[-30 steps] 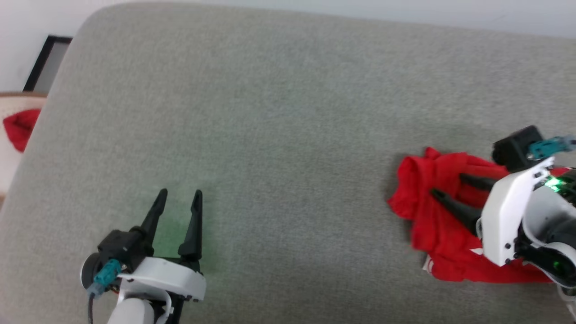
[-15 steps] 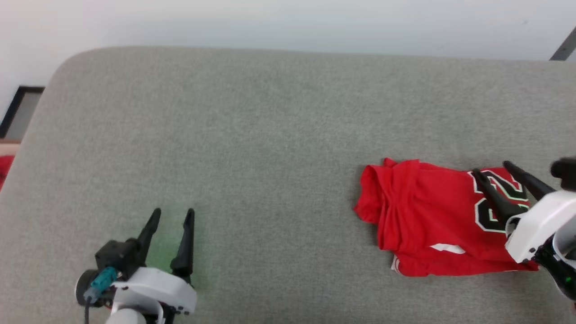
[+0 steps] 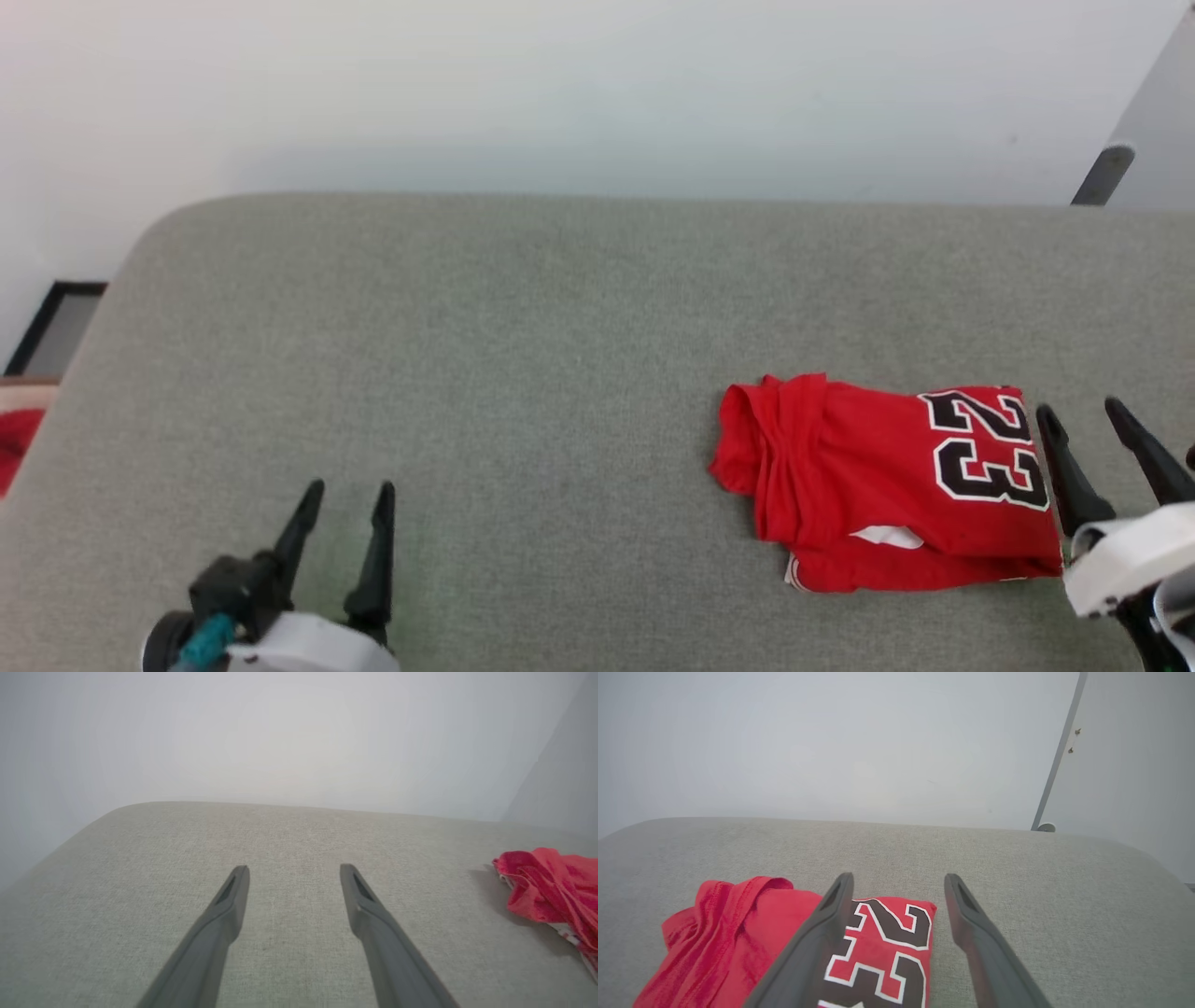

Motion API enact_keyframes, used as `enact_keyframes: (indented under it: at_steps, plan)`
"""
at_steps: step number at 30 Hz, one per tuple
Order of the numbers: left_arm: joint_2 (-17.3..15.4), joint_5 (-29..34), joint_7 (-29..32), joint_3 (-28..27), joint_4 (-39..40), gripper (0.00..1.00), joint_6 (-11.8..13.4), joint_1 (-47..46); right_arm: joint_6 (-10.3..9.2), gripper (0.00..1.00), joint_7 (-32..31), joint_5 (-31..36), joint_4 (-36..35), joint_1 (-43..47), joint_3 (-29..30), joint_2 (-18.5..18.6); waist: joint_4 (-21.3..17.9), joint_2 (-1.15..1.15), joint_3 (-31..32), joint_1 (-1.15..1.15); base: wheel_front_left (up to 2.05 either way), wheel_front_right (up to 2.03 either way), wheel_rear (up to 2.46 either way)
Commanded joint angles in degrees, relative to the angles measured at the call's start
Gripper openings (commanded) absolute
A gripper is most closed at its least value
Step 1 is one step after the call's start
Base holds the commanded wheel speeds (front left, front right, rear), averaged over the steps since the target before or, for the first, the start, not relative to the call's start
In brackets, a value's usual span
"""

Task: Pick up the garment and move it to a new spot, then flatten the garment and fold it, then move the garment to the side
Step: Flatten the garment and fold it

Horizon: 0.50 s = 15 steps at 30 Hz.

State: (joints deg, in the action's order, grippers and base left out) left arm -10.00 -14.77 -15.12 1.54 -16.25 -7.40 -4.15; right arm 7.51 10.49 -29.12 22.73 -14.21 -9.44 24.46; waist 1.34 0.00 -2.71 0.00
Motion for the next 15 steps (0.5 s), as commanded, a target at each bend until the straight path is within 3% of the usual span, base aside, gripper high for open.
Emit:
enact_keyframes:
  at_steps: [1, 15]
  plan:
    - [-0.3, 0.0, 0.0, 0.3, 0.5, 1.00, -0.1, 1.6, -0.04, 1.00, 0.6, 1.3, -0.3, 1.5, 0.8, -0.3, 0.1, 0.00, 2.4, 0.00, 0.00, 0.00, 0.00]
    - [-1.9, -1.1, 0.0, 0.0, 6.2, 1.00, -0.1, 9.4, -0.04, 1.00, -1.4, 5.3, -10.4, 12.6, 9.5, -3.9, 2.3, 0.00, 5.2, 0.00, 0.00, 0.00, 0.00]
